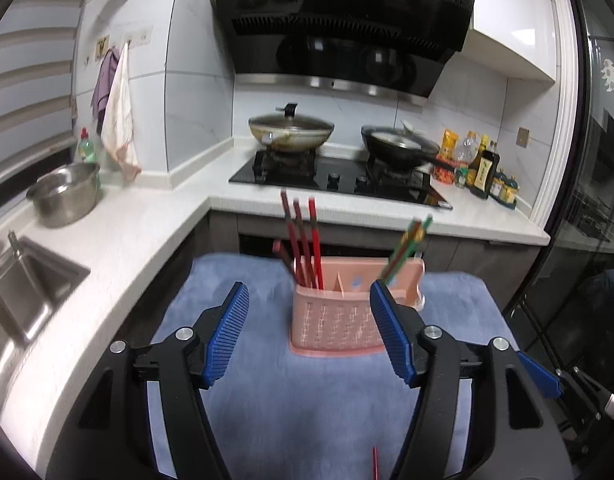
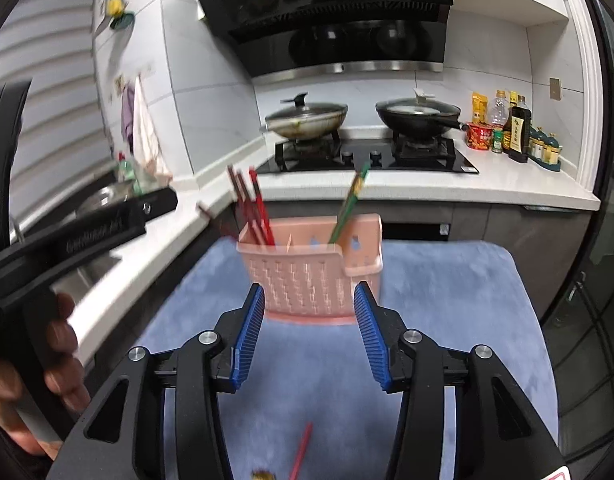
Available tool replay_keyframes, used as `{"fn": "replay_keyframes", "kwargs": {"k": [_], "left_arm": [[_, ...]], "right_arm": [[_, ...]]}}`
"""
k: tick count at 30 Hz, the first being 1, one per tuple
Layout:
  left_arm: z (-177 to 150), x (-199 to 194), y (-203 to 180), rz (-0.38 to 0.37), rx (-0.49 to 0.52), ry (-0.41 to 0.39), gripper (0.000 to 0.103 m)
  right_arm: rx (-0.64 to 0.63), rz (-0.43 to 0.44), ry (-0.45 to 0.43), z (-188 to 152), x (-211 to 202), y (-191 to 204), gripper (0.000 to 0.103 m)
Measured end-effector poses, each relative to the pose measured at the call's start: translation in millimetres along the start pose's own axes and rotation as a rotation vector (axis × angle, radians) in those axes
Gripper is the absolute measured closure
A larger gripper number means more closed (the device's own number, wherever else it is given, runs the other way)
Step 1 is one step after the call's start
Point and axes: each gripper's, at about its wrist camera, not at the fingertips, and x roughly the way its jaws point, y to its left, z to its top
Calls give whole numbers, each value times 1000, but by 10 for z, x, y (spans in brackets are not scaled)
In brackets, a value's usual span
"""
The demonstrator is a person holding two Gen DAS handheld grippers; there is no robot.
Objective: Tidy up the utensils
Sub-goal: 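Move both open tools back down to the spoon and red chopstick on the blanket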
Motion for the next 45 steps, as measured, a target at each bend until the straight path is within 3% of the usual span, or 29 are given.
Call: {"fn": "replay_keyframes", "kwargs": {"k": [10,22,32,45], "left_arm": [[-726,-350,205,7,-27,104,38],[-1777,-644,350,40,-19,254,38],[-2267,-712,496,65,-60,344,38],[-2561,-723,589,100,-58,395,38]], "right_arm": [[-3,-76,79,-847,-399,69,51],[44,-84,268,-1987,-624,147,51],[19,-43,324,-2404,-584,371,53],[18,-42,365,-2554,-416,429,77]]}}
